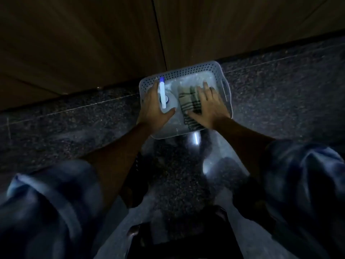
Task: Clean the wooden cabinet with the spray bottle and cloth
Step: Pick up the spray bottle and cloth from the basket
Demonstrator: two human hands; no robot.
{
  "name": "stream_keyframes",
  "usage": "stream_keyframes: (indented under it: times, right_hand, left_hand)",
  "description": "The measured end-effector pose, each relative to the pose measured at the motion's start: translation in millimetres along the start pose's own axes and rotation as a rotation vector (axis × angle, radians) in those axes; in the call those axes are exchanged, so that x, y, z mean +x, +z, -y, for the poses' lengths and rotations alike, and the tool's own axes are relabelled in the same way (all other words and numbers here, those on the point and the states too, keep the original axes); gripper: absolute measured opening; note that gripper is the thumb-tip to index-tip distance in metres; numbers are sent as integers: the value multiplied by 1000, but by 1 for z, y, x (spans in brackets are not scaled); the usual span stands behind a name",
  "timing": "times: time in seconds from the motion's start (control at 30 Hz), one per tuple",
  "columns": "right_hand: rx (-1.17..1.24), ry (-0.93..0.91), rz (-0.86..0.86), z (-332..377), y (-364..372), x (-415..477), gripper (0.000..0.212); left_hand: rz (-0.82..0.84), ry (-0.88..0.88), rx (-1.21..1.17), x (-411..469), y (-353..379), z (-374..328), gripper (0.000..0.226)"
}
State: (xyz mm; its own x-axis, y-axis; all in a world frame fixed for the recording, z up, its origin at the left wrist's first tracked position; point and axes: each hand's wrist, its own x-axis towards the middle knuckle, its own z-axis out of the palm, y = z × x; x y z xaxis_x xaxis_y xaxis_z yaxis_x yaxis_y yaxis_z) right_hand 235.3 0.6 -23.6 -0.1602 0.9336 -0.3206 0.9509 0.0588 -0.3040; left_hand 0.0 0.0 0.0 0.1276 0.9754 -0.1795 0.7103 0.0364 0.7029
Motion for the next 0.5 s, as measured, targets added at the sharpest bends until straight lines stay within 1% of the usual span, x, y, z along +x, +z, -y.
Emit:
stream_keyframes:
  times: [0.1, 0.2, 0.37, 0.47, 0.5]
  right_hand:
    - [-29, -29, 51, 0, 23, 16, 105]
    - [-62, -9, 98, 0, 43, 26, 106]
    - [-79, 47, 158, -5, 70, 34, 110]
    - [-90, 42, 162, -7, 79, 35, 116]
    - [-104, 42, 164, -6, 82, 36, 118]
  left_hand:
    - [-58, -34, -98, 12, 16, 10, 94]
    - [-127, -65, -180, 17, 30, 10, 94]
    - [-191, -7, -203, 28, 35, 15, 78]
    - [-208, 22, -240, 32, 30, 11, 84]
    - [-215, 31, -239, 34, 30, 9, 82]
